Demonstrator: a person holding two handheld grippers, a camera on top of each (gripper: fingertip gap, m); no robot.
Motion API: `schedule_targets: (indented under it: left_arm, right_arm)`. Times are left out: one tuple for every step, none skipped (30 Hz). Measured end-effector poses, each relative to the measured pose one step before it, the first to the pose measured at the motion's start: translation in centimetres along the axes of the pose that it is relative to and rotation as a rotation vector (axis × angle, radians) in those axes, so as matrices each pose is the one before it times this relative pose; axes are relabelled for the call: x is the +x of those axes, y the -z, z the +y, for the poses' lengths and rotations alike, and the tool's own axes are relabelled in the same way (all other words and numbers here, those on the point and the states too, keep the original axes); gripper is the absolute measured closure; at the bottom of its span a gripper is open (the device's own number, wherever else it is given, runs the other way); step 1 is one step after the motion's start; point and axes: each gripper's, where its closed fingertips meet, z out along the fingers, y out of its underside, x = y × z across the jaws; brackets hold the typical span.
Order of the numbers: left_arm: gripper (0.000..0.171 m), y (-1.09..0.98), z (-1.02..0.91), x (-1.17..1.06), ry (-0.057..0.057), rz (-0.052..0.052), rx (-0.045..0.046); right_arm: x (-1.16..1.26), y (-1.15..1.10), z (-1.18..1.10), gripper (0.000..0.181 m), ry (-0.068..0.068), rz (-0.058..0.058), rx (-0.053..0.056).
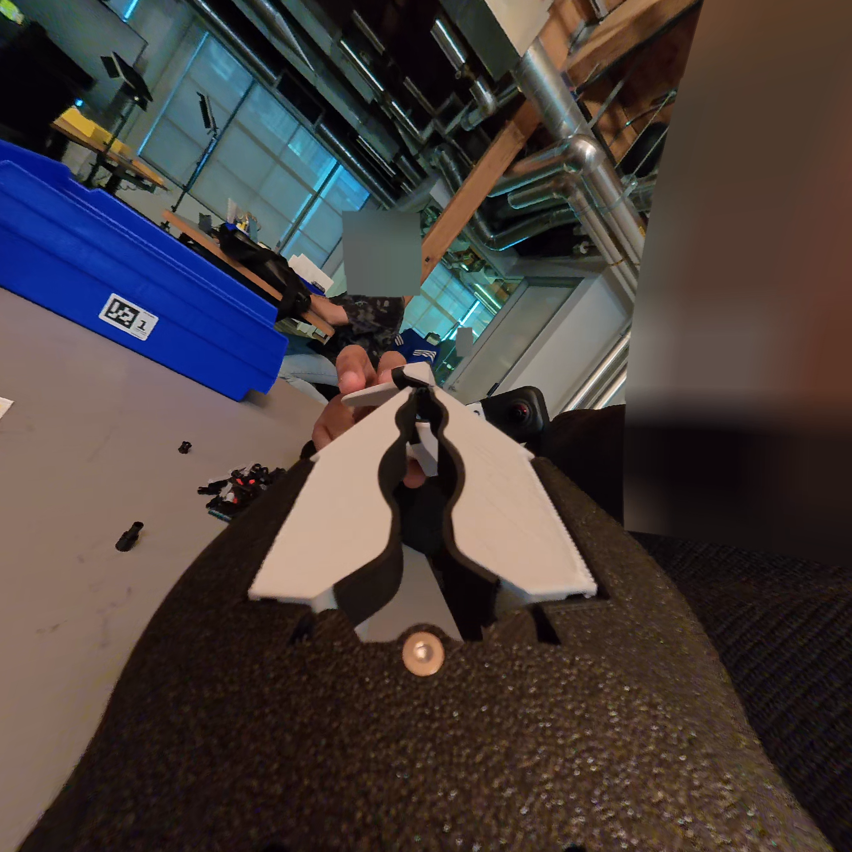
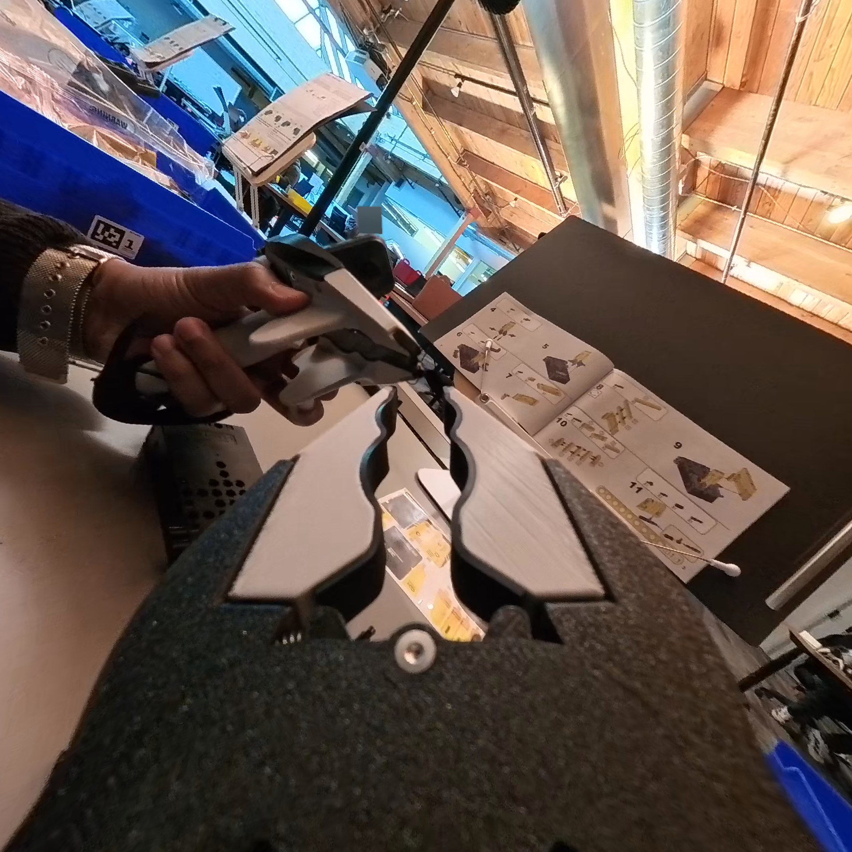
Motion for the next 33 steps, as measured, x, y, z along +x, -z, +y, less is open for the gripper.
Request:
schedule_targets:
  left_arm:
    - [0.168,-0.006,0.001,0.070,0.0046,0.0060,0.00021]
    - [0.168,-0.002,0.011,0.066,0.0027,0.0059,0.00013]
    - [0.168,0.005,0.007,0.056,0.0038,0.0054,0.00037]
    - [0.168,0.007,0.008,0.037,0.0060,0.0054,0.00018]
    - [0.169,0.013,0.002,0.076,0.0059,0.0079,0.00066]
    - [0.169,0.003,0.013,0.075,0.0059,0.0078,0.00023]
    - [0.168,-0.001,0.049,0.017,0.0053,0.0049,-0.00155]
    - [0.168,-0.002,0.049,-0.008,0.0036,0.0024,-0.00200]
    - [0.169,-0.012,0.046,-0.012,0.0029,0.0020,-0.00127]
    - [0.169,-0.014,0.043,-0.001,0.0032,0.0022,-0.00154]
    - [0.169,-0.010,0.049,0.015,0.0034,0.0029,-0.00255]
    - [0.169,-0.025,0.055,0.027,0.0027,0.0030,-0.00245]
    - [0.169,-0.030,0.044,0.017,0.0022,0.0020,-0.00216]
    - [0.169,-0.026,0.053,0.020,0.0025,0.0021,-0.00280]
    - [0.169,-0.034,0.068,0.011,0.0021,0.0018,-0.00351]
    - [0.169,-0.037,0.079,0.003,0.0017,0.0011,-0.00382]
    - [0.169,-0.031,0.072,-0.008,0.0022,0.0004,-0.00387]
    - [0.169,-0.041,0.066,-0.003,0.0031,0.0012,-0.00304]
    - [0.169,-0.041,0.049,0.009,0.0041,0.0023,-0.00189]
    - [0.169,-0.025,0.048,0.002,0.0045,0.0020,-0.00171]
    - [0.169,-0.017,0.060,-0.012,0.0039,0.0021,-0.00324]
    - [0.169,-0.003,0.066,-0.003,0.0017,0.0013,-0.00373]
    - [0.169,0.016,0.009,-0.040,0.0007,-0.0012,-0.00081]
    - [0.169,0.022,-0.010,-0.008,0.0022,0.0007,0.00065]
    - [0.169,0.026,-0.034,0.046,0.0027,0.0037,0.00156]
    - [0.169,0.017,-0.034,0.040,0.0025,0.0030,0.00203]
    - [0.169,0.014,-0.014,0.002,0.0029,0.0015,0.00078]
    - [0.169,0.003,0.014,0.009,0.0028,0.0018,-0.00032]
    - [0.169,-0.012,0.014,0.024,0.0032,0.0028,0.00005]
    - [0.169,-0.012,0.009,0.010,0.0040,0.0026,0.00021]
    - [0.169,-0.018,0.027,0.006,0.0043,0.0028,-0.00026]
    - [0.169,-0.011,0.009,0.018,0.0039,0.0038,0.00064]
    - [0.169,-0.003,-0.007,0.018,0.0043,0.0034,0.00144]
  right_arm:
    - [-0.018,0.029,-0.063,0.162,-0.0018,-0.0010,0.0040]
    - [-0.020,0.014,-0.059,0.162,-0.0033,-0.0016,0.0033]
    - [-0.024,0.007,-0.039,0.162,-0.0042,-0.0028,0.0022]
    - [-0.028,0.014,-0.042,0.162,-0.0039,-0.0026,0.0027]
    - [-0.041,0.008,-0.050,0.162,-0.0040,-0.0030,0.0029]
    - [-0.063,0.016,-0.015,0.162,-0.0049,-0.0044,0.0015]
    - [-0.089,-0.004,-0.011,0.161,-0.0063,-0.0059,0.0010]
    - [-0.087,-0.006,-0.026,0.162,-0.0071,-0.0063,0.0018]
    - [-0.070,-0.003,-0.042,0.162,-0.0073,-0.0047,0.0026]
    - [-0.043,0.010,-0.029,0.161,-0.0075,-0.0038,0.0022]
    - [-0.021,0.002,-0.034,0.162,-0.0078,-0.0031,0.0017]
    - [0.002,0.010,-0.029,0.162,-0.0085,-0.0021,0.0020]
    - [0.002,0.010,-0.041,0.162,-0.0093,-0.0026,0.0016]
    - [0.010,0.002,-0.023,0.162,-0.0092,-0.0030,0.0012]
    - [0.022,0.013,-0.027,0.162,-0.0072,-0.0013,0.0016]
    - [0.032,0.011,-0.022,0.162,-0.0046,-0.0010,0.0015]
    - [-0.001,0.013,0.005,0.162,-0.0031,-0.0023,0.0002]
    - [-0.010,0.001,0.018,0.161,-0.0020,-0.0023,-0.0005]
    - [-0.034,0.007,-0.002,0.162,-0.0004,-0.0016,0.0004]
    - [-0.038,-0.008,-0.004,0.162,0.0004,-0.0020,0.0006]
    - [-0.059,-0.001,0.001,0.161,0.0004,-0.0023,0.0002]
    - [-0.067,-0.005,-0.004,0.161,0.0003,-0.0024,0.0012]
    - [-0.060,0.004,-0.031,0.161,0.0007,-0.0020,0.0019]
    - [-0.050,0.004,-0.031,0.161,0.0007,-0.0013,0.0019]
    - [-0.039,-0.002,-0.038,0.161,-0.0003,-0.0015,0.0019]
    - [-0.030,0.008,-0.050,0.161,-0.0006,-0.0015,0.0021]
    - [-0.017,0.013,-0.036,0.162,0.0001,-0.0005,0.0017]
    - [-0.004,0.015,-0.037,0.162,0.0002,0.0000,0.0011]
    - [0.008,0.012,-0.040,0.162,-0.0005,-0.0005,0.0017]
    - [0.002,0.019,-0.055,0.162,-0.0014,-0.0008,0.0027]
    - [0.001,0.019,-0.041,0.162,-0.0024,-0.0011,0.0022]
    - [-0.015,0.017,-0.025,0.162,-0.0031,-0.0022,0.0014]
    - [-0.008,0.015,-0.024,0.162,-0.0025,-0.0015,0.0019]
